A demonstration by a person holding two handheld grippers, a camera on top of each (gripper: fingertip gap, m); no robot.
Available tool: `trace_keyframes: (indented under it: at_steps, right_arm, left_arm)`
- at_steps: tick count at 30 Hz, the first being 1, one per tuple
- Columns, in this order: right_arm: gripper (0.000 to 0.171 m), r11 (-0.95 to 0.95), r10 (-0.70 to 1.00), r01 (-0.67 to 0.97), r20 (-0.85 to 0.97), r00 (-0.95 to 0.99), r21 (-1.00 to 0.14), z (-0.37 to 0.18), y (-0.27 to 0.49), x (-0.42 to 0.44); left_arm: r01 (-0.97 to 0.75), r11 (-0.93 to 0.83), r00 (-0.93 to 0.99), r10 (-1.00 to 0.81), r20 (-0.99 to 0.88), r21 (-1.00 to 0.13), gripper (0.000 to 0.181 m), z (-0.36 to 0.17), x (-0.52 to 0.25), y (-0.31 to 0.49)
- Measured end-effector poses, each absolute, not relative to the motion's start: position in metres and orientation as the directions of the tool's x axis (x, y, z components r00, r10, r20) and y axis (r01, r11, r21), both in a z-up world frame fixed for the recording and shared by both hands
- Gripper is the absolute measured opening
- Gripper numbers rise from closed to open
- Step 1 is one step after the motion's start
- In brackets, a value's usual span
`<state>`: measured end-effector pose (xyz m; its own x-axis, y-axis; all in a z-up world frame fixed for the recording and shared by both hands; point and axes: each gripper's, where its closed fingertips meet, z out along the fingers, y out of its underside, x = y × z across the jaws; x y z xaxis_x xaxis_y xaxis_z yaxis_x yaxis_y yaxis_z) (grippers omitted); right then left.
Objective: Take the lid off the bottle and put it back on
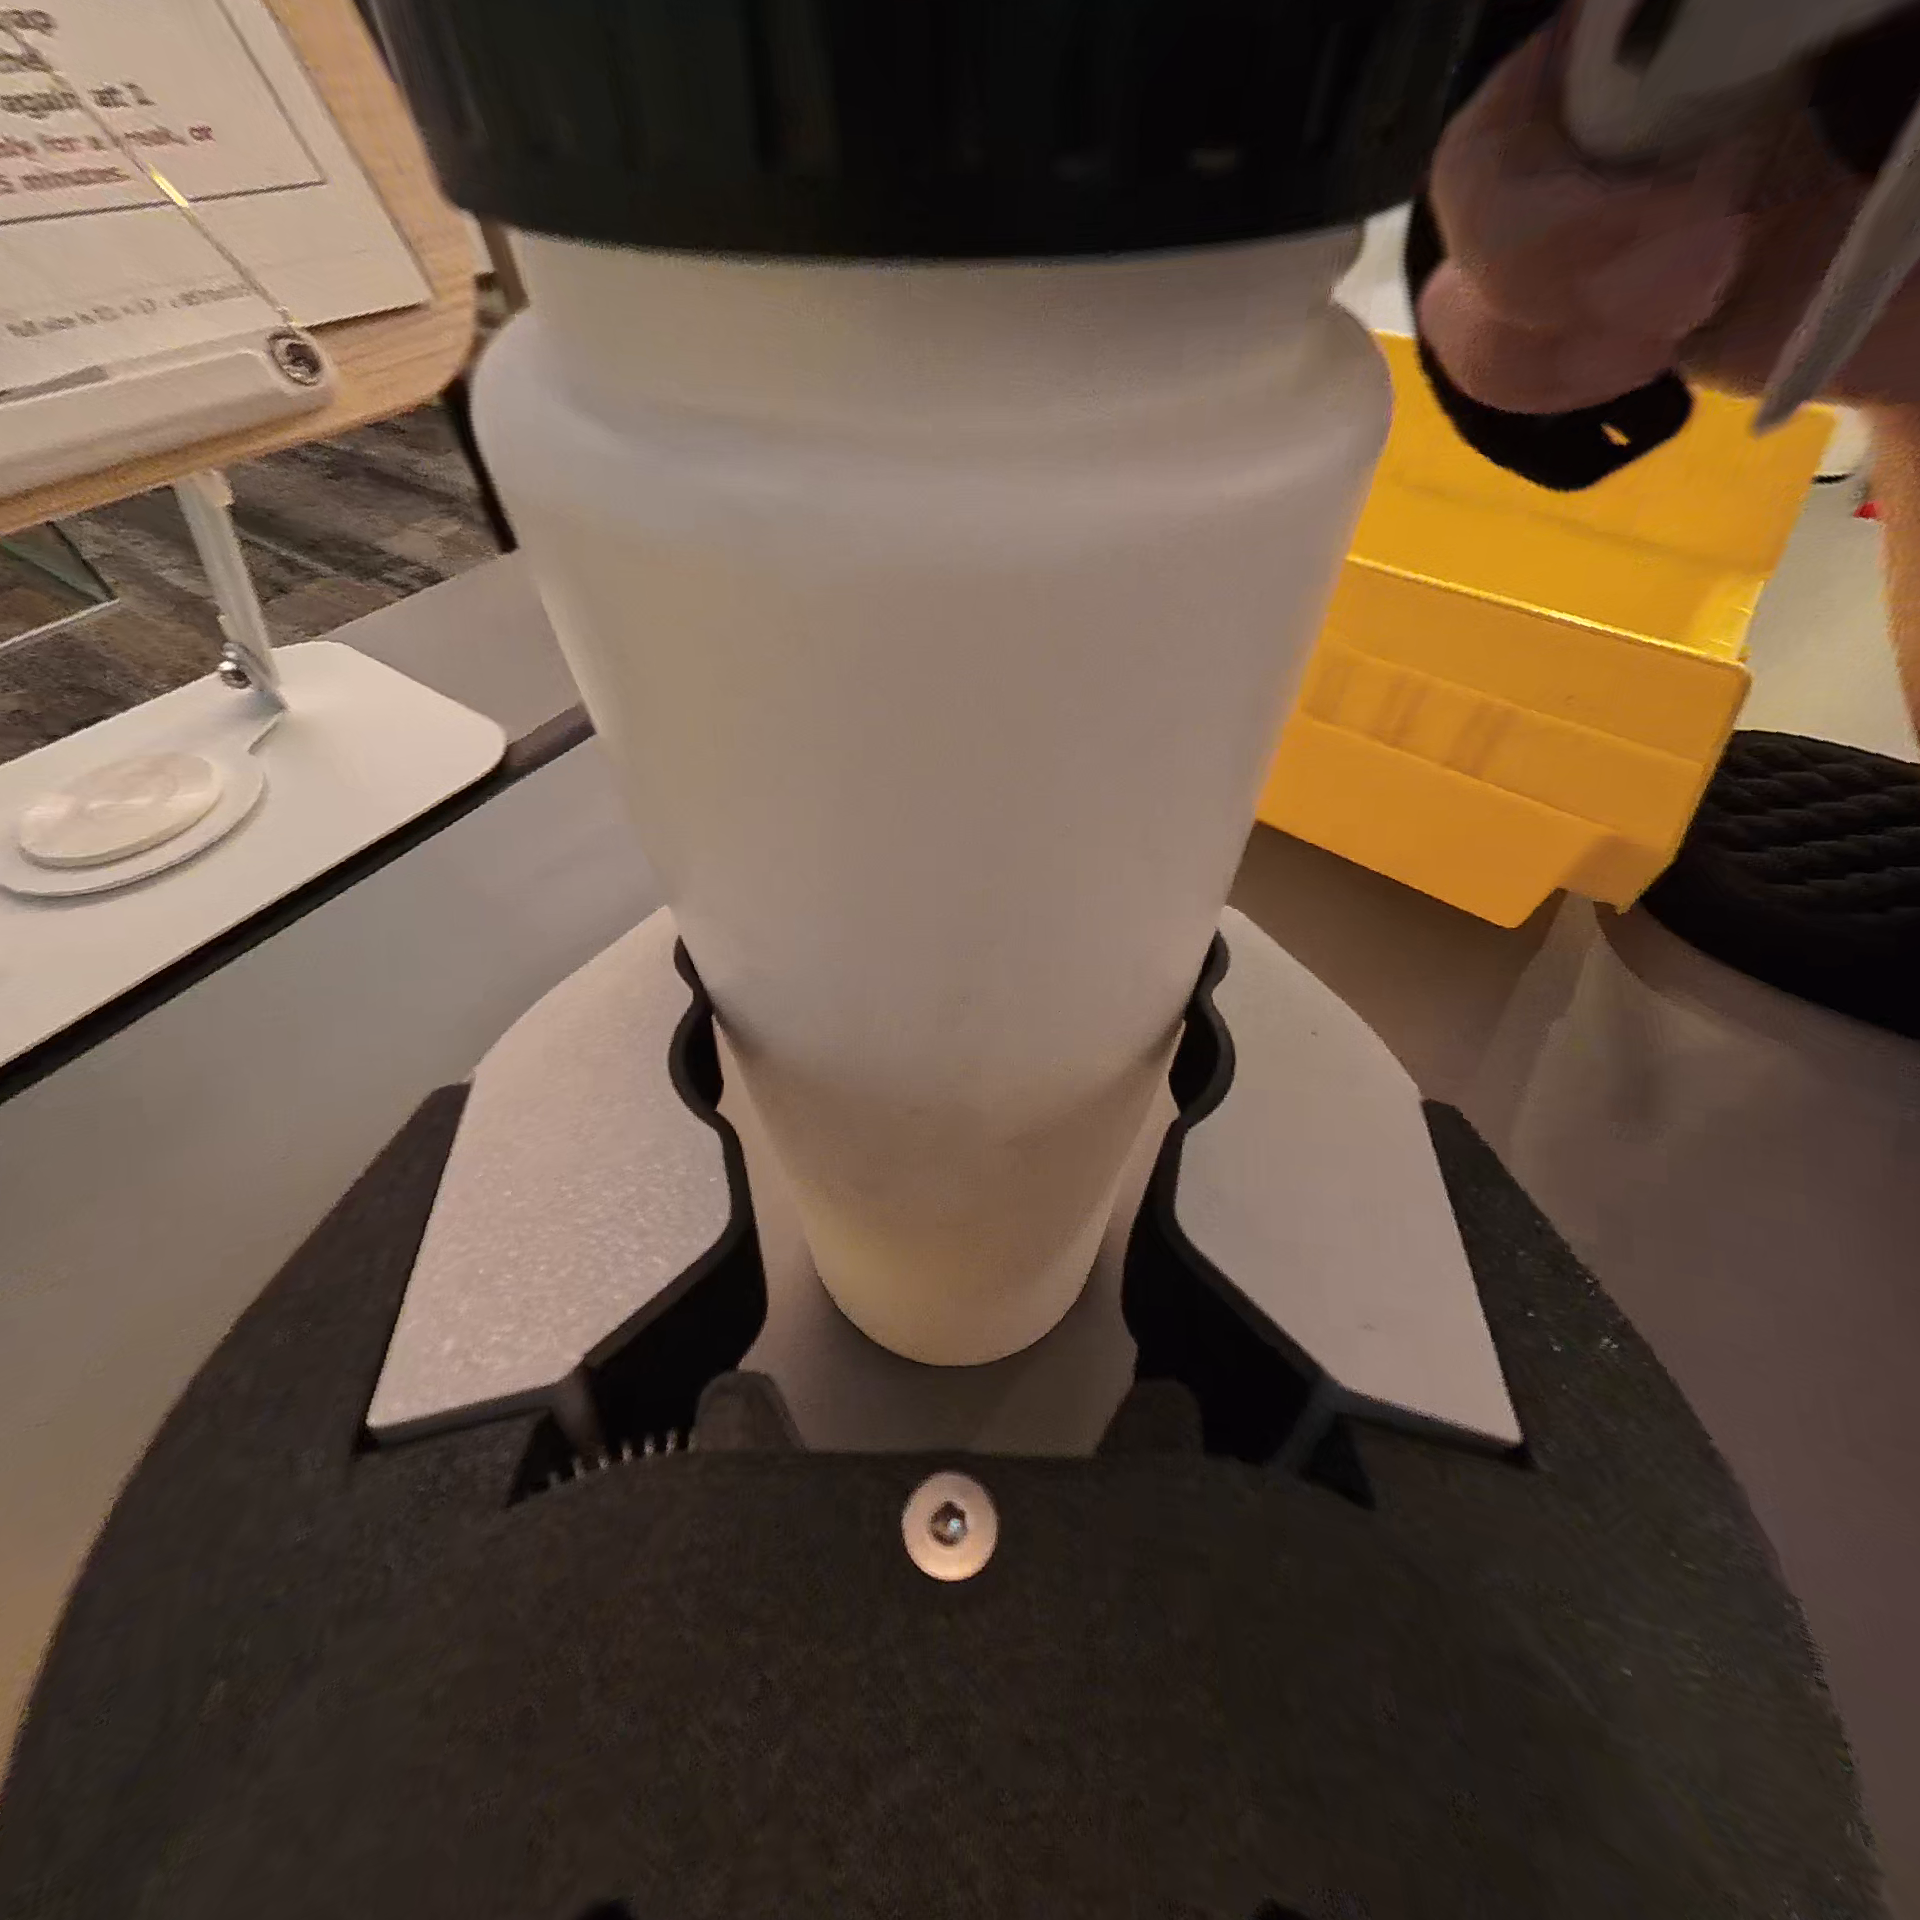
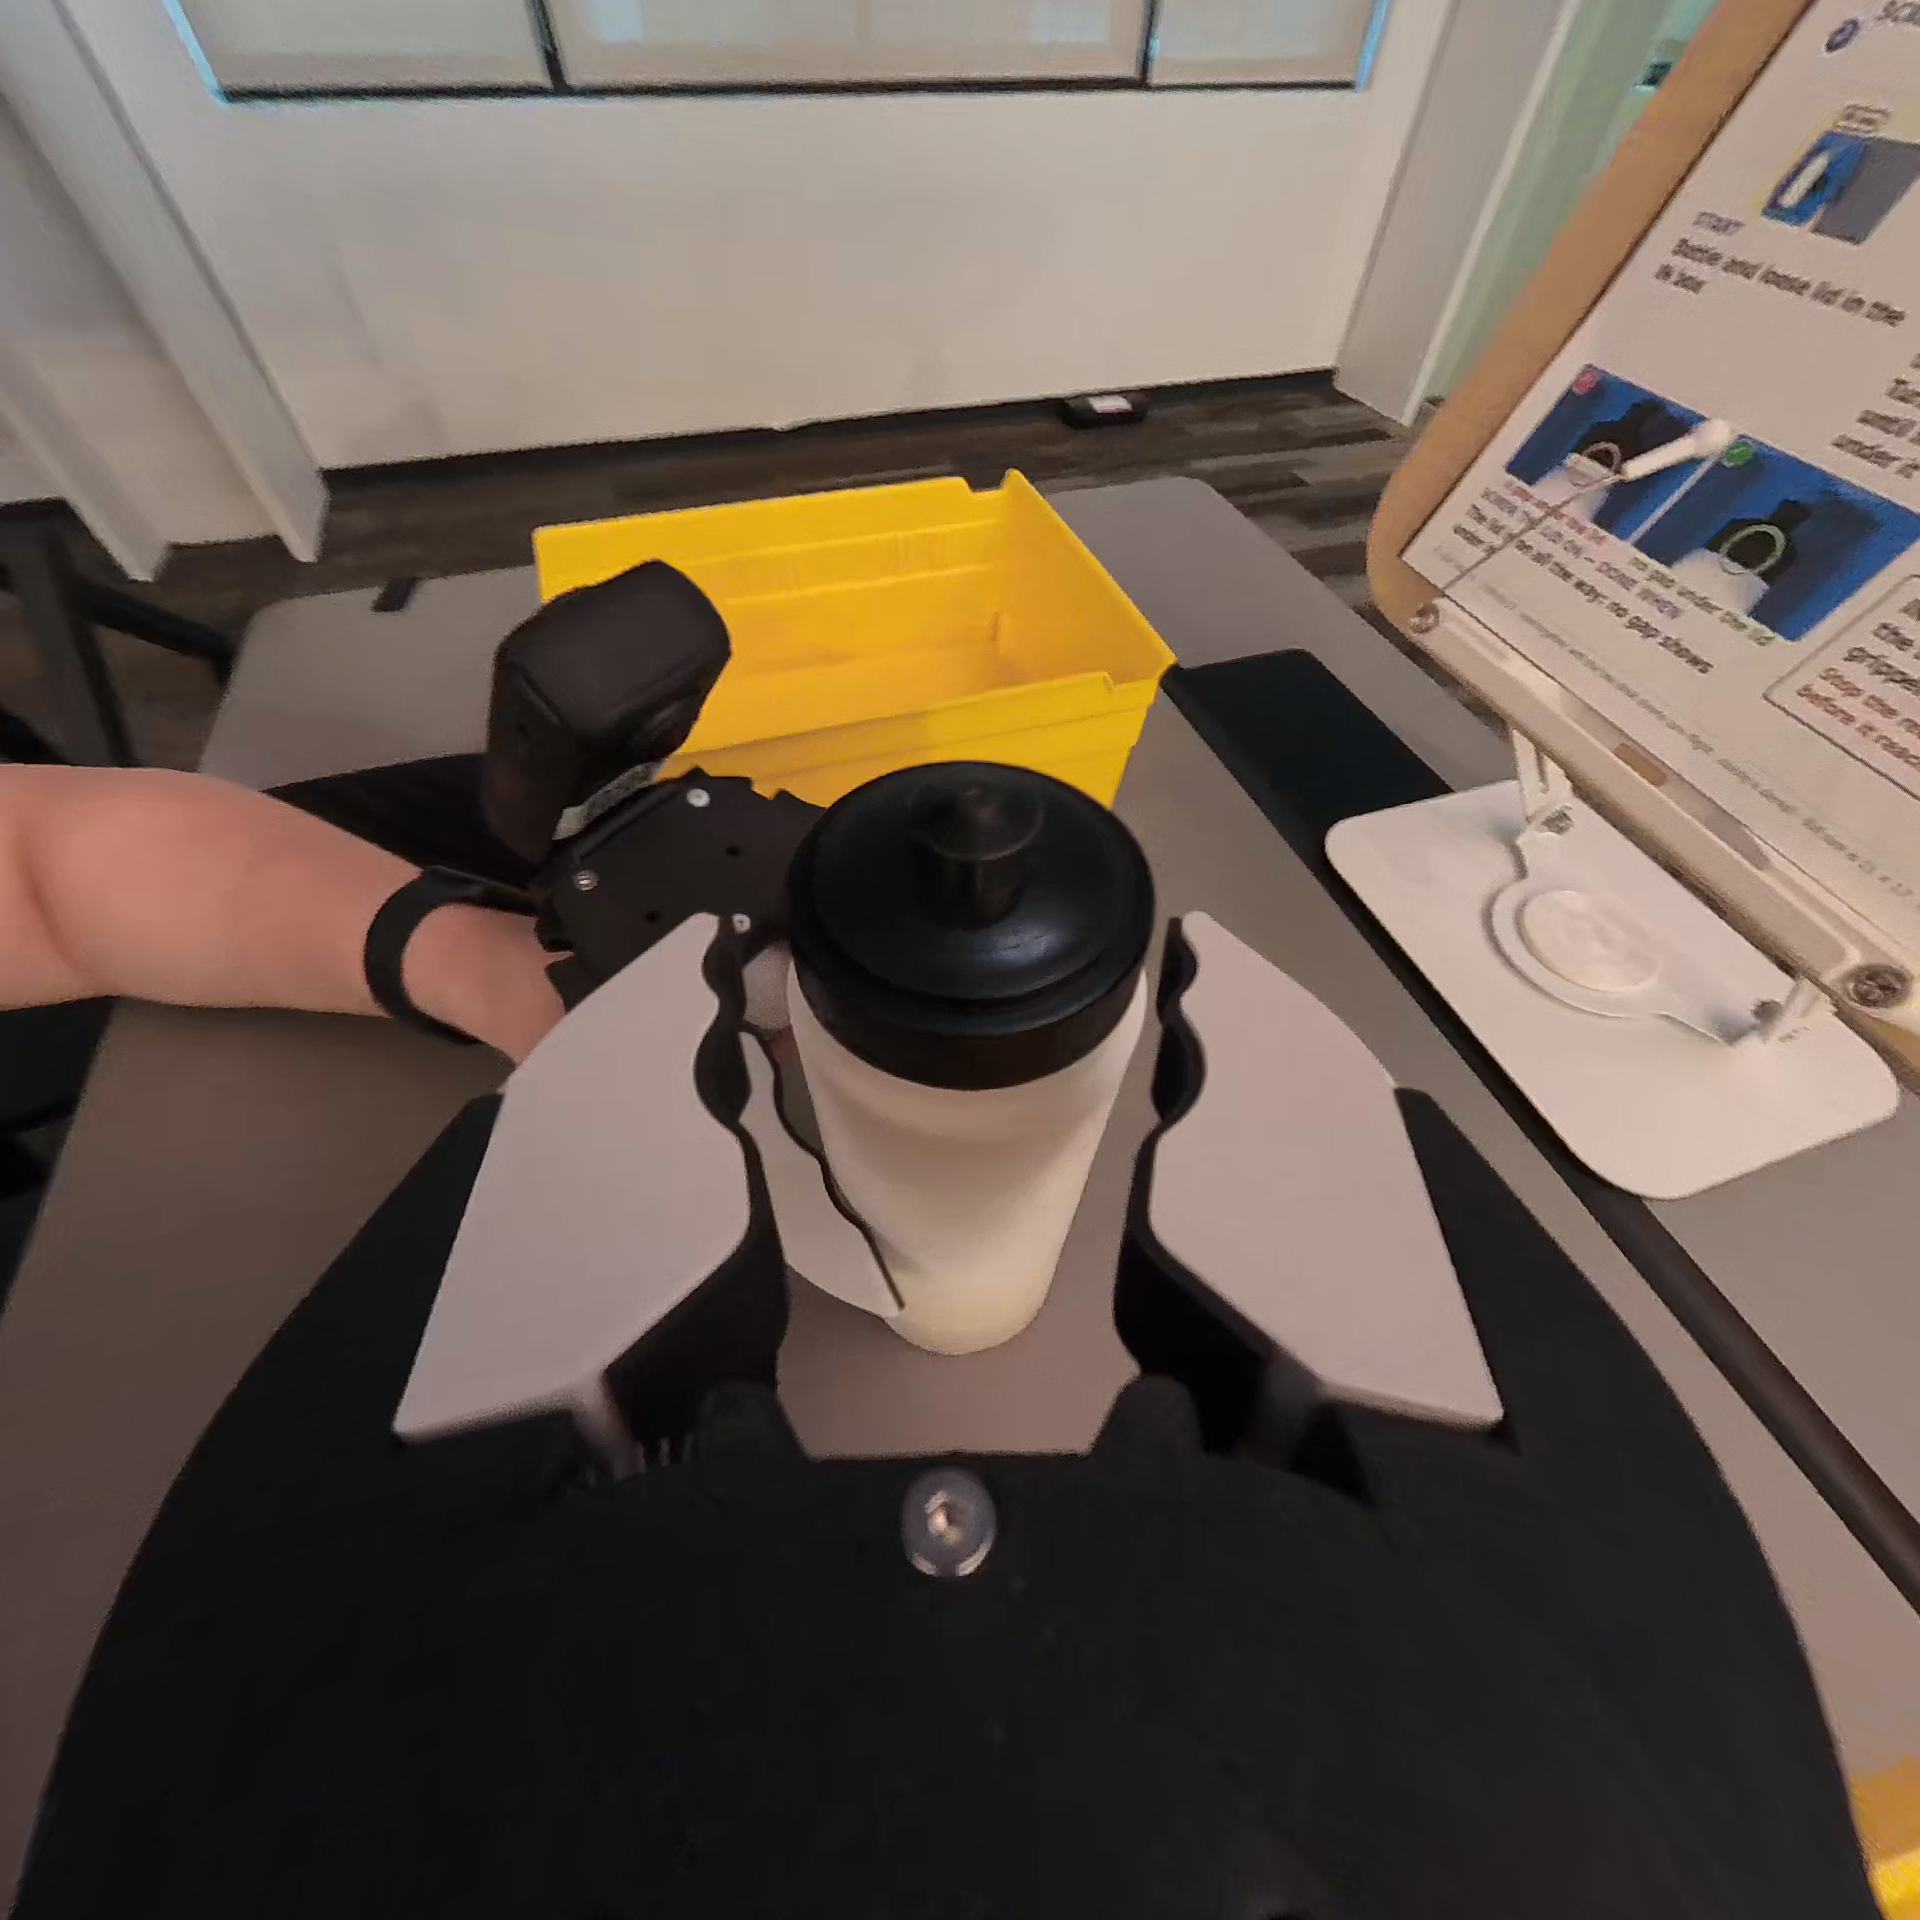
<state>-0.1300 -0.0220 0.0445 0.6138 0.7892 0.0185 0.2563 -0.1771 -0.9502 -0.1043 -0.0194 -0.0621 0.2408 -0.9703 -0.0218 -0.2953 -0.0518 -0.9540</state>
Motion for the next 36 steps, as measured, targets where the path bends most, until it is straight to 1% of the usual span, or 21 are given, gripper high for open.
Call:
trace_keyframes:
  at_steps: [3, 5, 7, 9, 11, 15, 18, 21, 22, 24, 26, 29, 30, 31, 32, 34, 36]
  right_arm:
    - [0.077, -0.136, 0.831, 0.231, 0.016, 0.556, -0.963, 0.050, -0.026, -0.124]
    - [0.077, -0.150, 0.860, 0.265, 0.006, 0.510, -0.953, 0.044, -0.031, -0.126]
    - [0.073, -0.130, 0.880, 0.307, 0.033, 0.474, -0.943, 0.040, -0.036, -0.130]
    - [0.073, -0.138, 0.860, 0.303, 0.038, 0.508, -0.943, 0.041, -0.033, -0.131]
    - [0.073, -0.181, 0.815, 0.281, 0.016, 0.579, -0.943, 0.040, -0.026, -0.131]
    - [0.073, -0.221, 0.686, 0.175, -0.025, 0.727, -0.960, 0.041, -0.013, -0.134]
    - [0.073, -0.213, 0.646, 0.185, 0.003, 0.763, -0.960, 0.041, -0.012, -0.135]
    - [0.074, -0.205, 0.733, 0.229, 0.006, 0.680, -0.952, 0.043, -0.018, -0.134]
    - [0.077, -0.200, 0.768, 0.204, -0.024, 0.639, -0.958, 0.049, -0.022, -0.132]
    - [0.077, -0.203, 0.820, 0.156, -0.081, 0.567, -0.967, 0.058, -0.030, -0.126]
    - [0.078, -0.187, 0.842, 0.129, -0.091, 0.531, -0.974, 0.063, -0.032, -0.120]
    - [0.078, -0.171, 0.883, 0.173, -0.072, 0.464, -0.970, 0.057, -0.039, -0.127]
    - [0.080, -0.160, 0.885, 0.204, -0.049, 0.464, -0.966, 0.053, -0.040, -0.130]
    - [0.072, -0.142, 0.870, 0.242, -0.004, 0.493, -0.960, 0.048, -0.036, -0.130]
    - [0.072, -0.129, 0.864, 0.257, 0.019, 0.504, -0.958, 0.047, -0.035, -0.131]
    - [0.072, -0.145, 0.857, 0.267, 0.014, 0.516, -0.953, 0.047, -0.035, -0.131]
    - [0.072, -0.166, 0.819, 0.260, 0.014, 0.573, -0.951, 0.047, -0.030, -0.130]
  left_arm:
    - [-0.289, -0.029, 0.143, -0.990, -0.013, -0.957, 0.087, -0.062, -0.099, -0.034]
    - [-0.290, -0.012, 0.103, -0.995, -0.019, -0.957, 0.087, -0.062, -0.096, -0.042]
    - [-0.291, -0.009, 0.098, -0.995, -0.021, -0.957, 0.087, -0.062, -0.095, -0.043]
    - [-0.290, -0.023, 0.121, -0.993, -0.013, -0.957, 0.087, -0.062, -0.096, -0.040]
    - [-0.299, -0.042, 0.192, -0.981, -0.017, -0.953, 0.087, -0.062, -0.099, -0.031]
    - [-0.309, -0.083, 0.312, -0.950, -0.019, -0.947, 0.087, -0.063, -0.105, -0.019]
    - [-0.315, -0.078, 0.315, -0.949, -0.027, -0.946, 0.087, -0.063, -0.106, -0.018]
    - [-0.306, -0.063, 0.256, -0.966, -0.018, -0.950, 0.087, -0.063, -0.104, -0.022]
    - [-0.302, -0.064, 0.239, -0.971, -0.010, -0.951, 0.087, -0.062, -0.103, -0.023]
    - [-0.296, -0.058, 0.207, -0.978, -0.005, -0.953, 0.087, -0.062, -0.102, -0.025]
    - [-0.293, -0.046, 0.175, -0.985, -0.006, -0.955, 0.087, -0.062, -0.100, -0.029]
    - [-0.291, -0.022, 0.128, -0.992, -0.016, -0.956, 0.087, -0.062, -0.097, -0.038]
    - [-0.293, -0.013, 0.119, -0.993, -0.023, -0.956, 0.087, -0.062, -0.096, -0.040]
    - [-0.296, -0.009, 0.119, -0.993, -0.028, -0.955, 0.087, -0.062, -0.096, -0.041]
    - [-0.297, -0.012, 0.127, -0.992, -0.027, -0.955, 0.087, -0.062, -0.096, -0.041]
    - [-0.301, -0.012, 0.142, -0.989, -0.032, -0.954, 0.087, -0.063, -0.096, -0.040]
    - [-0.307, -0.041, 0.203, -0.979, -0.023, -0.951, 0.087, -0.063, -0.097, -0.034]
